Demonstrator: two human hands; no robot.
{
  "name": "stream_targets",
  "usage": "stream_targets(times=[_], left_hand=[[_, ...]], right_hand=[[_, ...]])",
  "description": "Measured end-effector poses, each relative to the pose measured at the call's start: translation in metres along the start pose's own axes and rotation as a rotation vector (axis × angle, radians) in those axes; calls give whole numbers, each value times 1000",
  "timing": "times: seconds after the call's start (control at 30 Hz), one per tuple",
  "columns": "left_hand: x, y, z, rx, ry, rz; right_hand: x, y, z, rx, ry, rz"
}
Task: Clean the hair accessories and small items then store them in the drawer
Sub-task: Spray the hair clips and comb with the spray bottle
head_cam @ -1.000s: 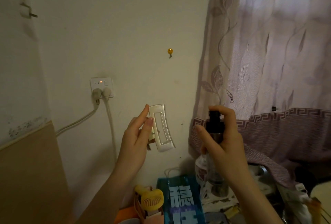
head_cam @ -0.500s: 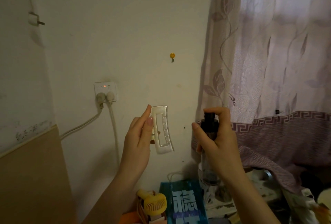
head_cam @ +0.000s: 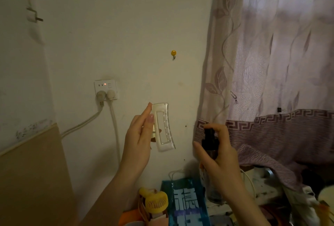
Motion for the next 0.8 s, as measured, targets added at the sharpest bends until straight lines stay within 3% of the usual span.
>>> stream_targets(times=[0.43,0.8], left_hand=[[-1,2,-2,5,-11,-17],[-2,11,5,-23,8,-77]], right_hand=[[16,7,3,11,18,36],[16,13,16,-15,-324,299]])
Point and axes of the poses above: each hand's wrist, its own y-axis away from the middle knuckle, its own z-axis out of the palm, x = y × z, the point moved 5 cm from there along -y, towards the middle knuckle, and after that the axes turned 4 degrees about z, right-handed, at the moved point
